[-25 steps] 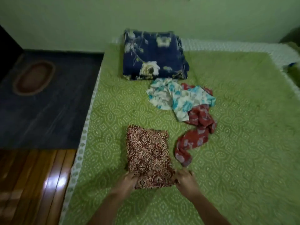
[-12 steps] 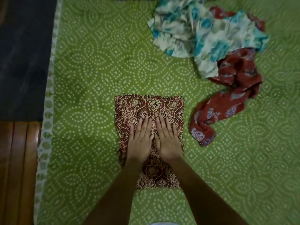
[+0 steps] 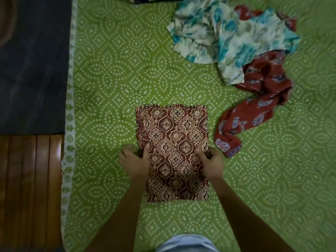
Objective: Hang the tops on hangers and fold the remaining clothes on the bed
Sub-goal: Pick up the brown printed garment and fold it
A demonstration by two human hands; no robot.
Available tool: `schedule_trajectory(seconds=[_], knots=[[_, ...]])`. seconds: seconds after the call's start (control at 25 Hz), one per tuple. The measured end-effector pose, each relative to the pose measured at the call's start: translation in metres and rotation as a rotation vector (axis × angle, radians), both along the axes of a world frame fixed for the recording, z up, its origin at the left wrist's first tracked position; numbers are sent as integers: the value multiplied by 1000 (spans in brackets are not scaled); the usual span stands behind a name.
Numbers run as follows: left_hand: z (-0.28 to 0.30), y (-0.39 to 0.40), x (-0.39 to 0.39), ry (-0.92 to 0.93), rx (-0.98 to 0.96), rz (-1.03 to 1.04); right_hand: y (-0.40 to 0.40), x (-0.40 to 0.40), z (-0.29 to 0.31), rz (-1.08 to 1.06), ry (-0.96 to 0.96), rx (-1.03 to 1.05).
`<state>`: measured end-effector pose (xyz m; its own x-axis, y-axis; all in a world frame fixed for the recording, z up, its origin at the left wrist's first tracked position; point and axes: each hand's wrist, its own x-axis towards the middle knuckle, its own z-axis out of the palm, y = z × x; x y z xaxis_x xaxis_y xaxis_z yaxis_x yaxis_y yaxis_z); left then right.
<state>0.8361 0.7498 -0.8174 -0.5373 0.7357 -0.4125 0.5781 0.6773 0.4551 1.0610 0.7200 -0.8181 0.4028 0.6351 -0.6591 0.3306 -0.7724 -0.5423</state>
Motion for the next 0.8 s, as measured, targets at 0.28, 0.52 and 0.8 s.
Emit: schedule_trajectory(seconds=[0.28,0.52,0.8], knots=[[40,13,12,-601,-349,15,39,30,26,175,386,-227],[119,23,4,-607,-61,-110,21,42,117,66,415,173],[262,11,48,-309,-191,-695,-38,78,256,324,129,167]])
